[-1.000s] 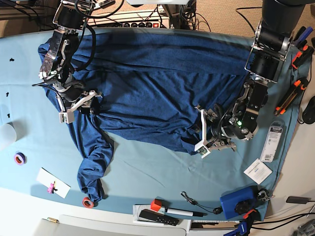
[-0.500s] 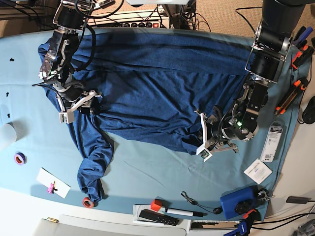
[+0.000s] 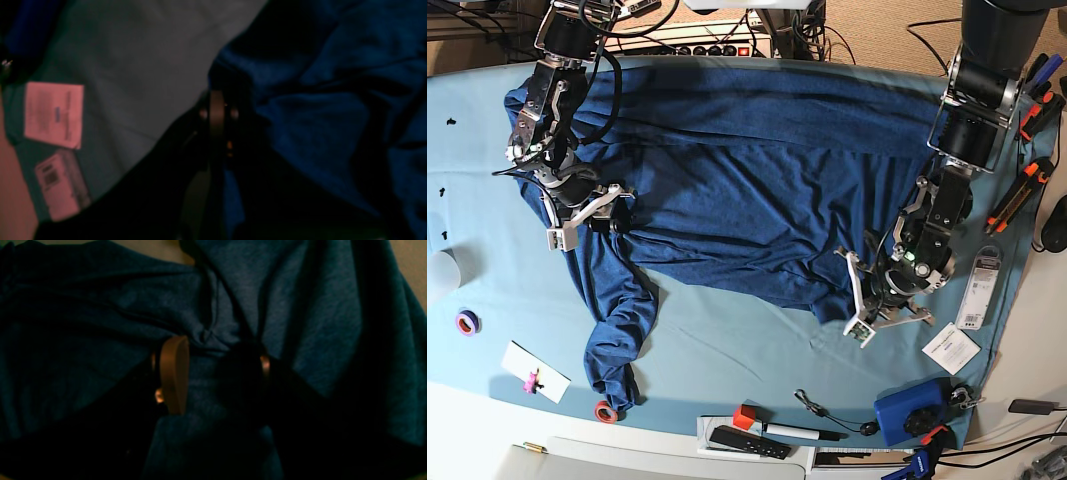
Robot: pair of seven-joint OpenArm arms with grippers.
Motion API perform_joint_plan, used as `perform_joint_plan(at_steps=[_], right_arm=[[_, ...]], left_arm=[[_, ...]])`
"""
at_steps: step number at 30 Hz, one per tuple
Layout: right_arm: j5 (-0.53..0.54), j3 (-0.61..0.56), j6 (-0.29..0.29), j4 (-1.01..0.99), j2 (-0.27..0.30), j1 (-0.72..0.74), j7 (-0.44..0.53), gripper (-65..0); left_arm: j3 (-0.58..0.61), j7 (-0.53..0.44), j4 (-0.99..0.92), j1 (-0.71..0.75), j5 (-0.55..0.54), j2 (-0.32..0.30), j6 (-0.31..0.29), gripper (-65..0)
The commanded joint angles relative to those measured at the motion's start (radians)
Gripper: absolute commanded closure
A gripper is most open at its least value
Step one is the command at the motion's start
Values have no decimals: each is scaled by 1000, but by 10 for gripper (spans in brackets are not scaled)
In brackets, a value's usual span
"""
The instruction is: Layout the t-shirt on the table in an organized manner, then fold the t-shirt properly
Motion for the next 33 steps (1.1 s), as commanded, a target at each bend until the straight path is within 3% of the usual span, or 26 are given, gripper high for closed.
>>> perform_joint_plan(at_steps=[1, 7, 11, 14, 15, 16, 18, 19, 23, 26, 33], right_arm=[[-35, -1, -8, -7, 6, -1, -54, -263], [-35, -1, -9, -7, 6, -1, -53, -263], [-35, -1, -9, -7, 6, -1, -53, -263], [-35, -1, -9, -7, 6, -1, -53, -263], [-35, -1, -9, -7, 6, -1, -53, -263], [-35, -1, -9, -7, 6, -1, -53, -263], [-35, -1, -9, -7, 6, -1, -53, -263], [-35, -1, -8, -7, 6, -1, -53, -263], [-35, -1, -8, -7, 6, -1, -53, -263], [-35, -1, -9, -7, 6, -1, -53, -263], [-35, -1, -8, -7, 6, -1, -53, -263]], left_arm=[[-5, -19, 14, -30, 13, -16, 25, 0], [-5, -13, 14, -30, 57, -50, 35, 0], [-5, -14, 14, -30, 87, -73, 95, 0], [-5, -12, 14, -30, 69, -77, 100, 0], [-5, -8, 14, -30, 48, -78, 100, -35], [-5, -5, 14, -30, 31, -78, 97, -122], [-5, -5, 14, -30, 3, -78, 56, -291], [-5, -5, 14, -30, -4, -77, 48, -339], [-5, 2, 14, -33, -18, -81, 49, -347], [-10, 18, -5, -48, -134, -98, 38, -347], [-179, 55, -273, -148, -379, -102, -138, -346]])
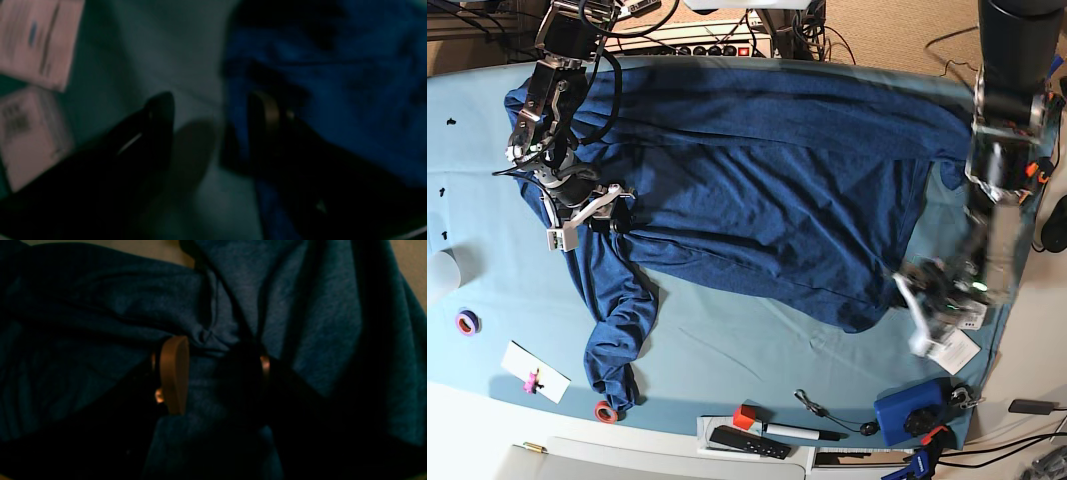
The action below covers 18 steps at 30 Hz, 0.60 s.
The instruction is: Layout the t-shirt on the table in an organized manner, then fold the t-shirt properly
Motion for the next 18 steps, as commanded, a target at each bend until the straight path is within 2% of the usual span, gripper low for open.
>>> perform_joint_plan(at_steps=[1, 5, 9, 18], right_arm=[[-34, -1, -8, -5, 6, -1, -53, -263], [-34, -1, -8, -5, 6, -1, -49, -263], [-34, -1, -8, -5, 6, -1, -50, -263], [-34, -1, -8, -5, 6, -2, -50, -263]], left_arm=[[-42, -1, -30, -53, -42, -15, -25, -346], [-154, 77, -208, -126, -163, -15, -125, -346], [-171, 112, -317, -142, -259, -11, -180, -346], [-171, 121, -330, -127, -209, 117, -174, -345]])
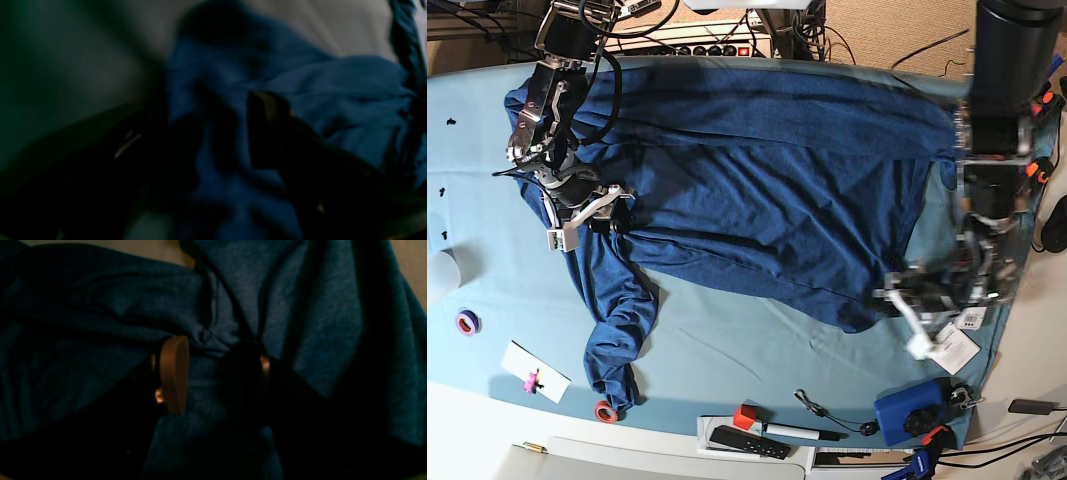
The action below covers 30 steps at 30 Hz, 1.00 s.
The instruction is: Layout the t-shirt on the table in an organized manner, then fold the t-shirt properly
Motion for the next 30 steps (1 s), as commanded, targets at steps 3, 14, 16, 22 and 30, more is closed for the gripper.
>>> perform_joint_plan(at_steps=[3, 14, 16, 22, 30], right_arm=[[-34, -1, -8, -4, 7, -3, -53, -263], [-34, 1, -8, -4, 12, -3, -46, -263], [-42, 2, -8, -4, 16, -3, -30, -263], [-44, 2, -9, -2, 89, 19, -10, -294], [-3, 52, -14, -3, 218, 101, -33, -357]], left_arm=[[0, 13, 8, -21, 43, 33, 2, -345], [0, -51, 8, -27, 71, 41, 2, -146], [0, -60, 8, -27, 68, 35, 2, 0], [0, -77, 8, -26, 83, 33, 2, 0], [0, -77, 8, -26, 91, 33, 2, 0]])
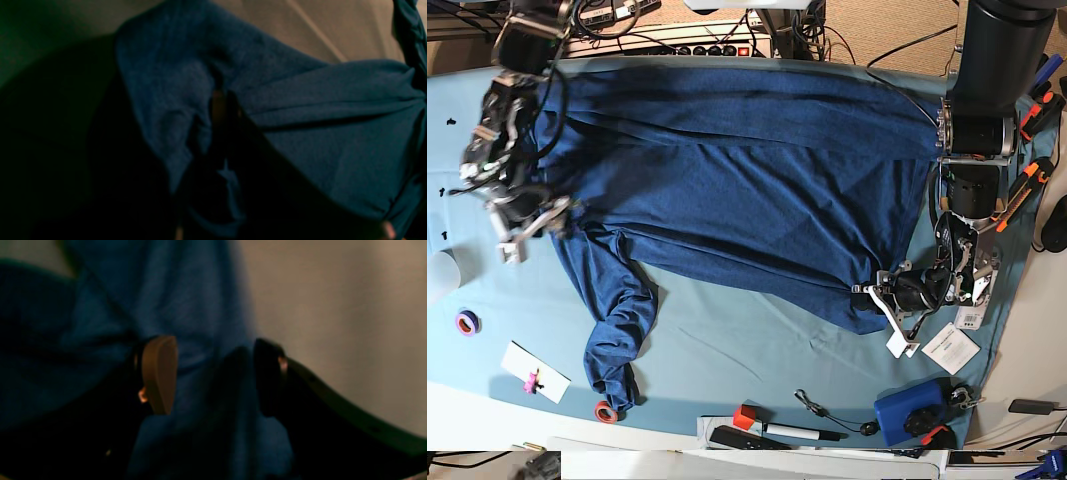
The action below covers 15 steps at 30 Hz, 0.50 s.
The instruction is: Layout the t-shirt on the table in an organized manner, then fold the t-shirt properly
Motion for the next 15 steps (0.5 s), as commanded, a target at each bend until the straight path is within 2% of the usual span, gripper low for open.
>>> perform_joint_plan(at_steps=[1, 5, 8, 12, 15], right_arm=[[17, 22, -1, 17, 22, 27, 24, -357], [17, 75, -1, -8, 29, 44, 35, -357], [26, 93, 6, -132, 29, 70, 69, -357], [40, 98, 74, -369, 29, 138, 89, -357], [74, 98, 124, -472, 29, 182, 63, -357]], left_arm=[[-1, -7, 12, -28, 0, -8, 0, 0], [-1, -7, 12, -28, 0, -8, 0, 0], [-1, -7, 12, -28, 0, -8, 0, 0], [-1, -7, 12, -28, 0, -8, 0, 0], [-1, -7, 12, -28, 0, -8, 0, 0]])
